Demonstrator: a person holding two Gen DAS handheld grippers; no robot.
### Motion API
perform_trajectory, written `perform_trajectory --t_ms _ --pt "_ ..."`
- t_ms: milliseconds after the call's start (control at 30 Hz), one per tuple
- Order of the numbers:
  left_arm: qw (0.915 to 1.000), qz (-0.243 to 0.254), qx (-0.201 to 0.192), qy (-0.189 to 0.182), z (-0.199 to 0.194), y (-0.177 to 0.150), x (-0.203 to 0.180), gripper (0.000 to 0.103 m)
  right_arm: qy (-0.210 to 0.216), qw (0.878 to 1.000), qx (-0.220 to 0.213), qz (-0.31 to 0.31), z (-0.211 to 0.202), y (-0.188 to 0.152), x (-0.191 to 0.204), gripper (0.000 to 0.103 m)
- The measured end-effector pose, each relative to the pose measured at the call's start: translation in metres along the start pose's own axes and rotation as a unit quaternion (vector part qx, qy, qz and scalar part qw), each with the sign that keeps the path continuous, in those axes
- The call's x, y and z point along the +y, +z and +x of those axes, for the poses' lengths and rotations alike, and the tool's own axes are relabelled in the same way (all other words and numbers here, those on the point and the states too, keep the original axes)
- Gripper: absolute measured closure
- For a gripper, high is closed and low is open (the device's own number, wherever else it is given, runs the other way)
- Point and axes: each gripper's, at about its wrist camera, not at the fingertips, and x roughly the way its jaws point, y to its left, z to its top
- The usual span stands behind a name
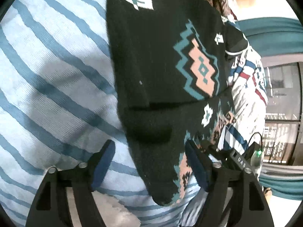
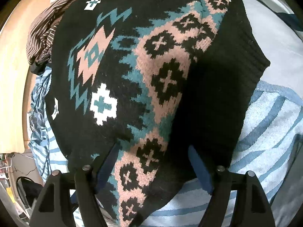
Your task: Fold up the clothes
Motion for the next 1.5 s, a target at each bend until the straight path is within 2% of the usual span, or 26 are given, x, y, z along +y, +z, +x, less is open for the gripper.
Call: perform_trajectory --t_ms 233,633,800,1500 --pt "0.9999 -0.009 -0.006 -0.011 -0.007 0.002 0.006 0.026 -0.013 1.000 0.004 -0.003 0.003 -0.002 0.004 0.023" --pt "0.9997 0.020 -0.015 -0.005 -0.013 0.000 -0.004 0.026 -0.024 1.000 0.007 -0.009 0.006 -0.003 0.012 0.023" --pt "0.9998 0.016 -0.010 -0.005 -0.010 -0.001 -0.003 0.026 -0.025 1.000 0.008 -0.014 0.009 -0.003 0.014 0.021" --pt "0.9997 0.022 0.009 -0.004 0.000 -0.007 -0.006 0.026 -0.004 1.000 0.012 -0.009 -0.004 -0.014 -0.005 0.019"
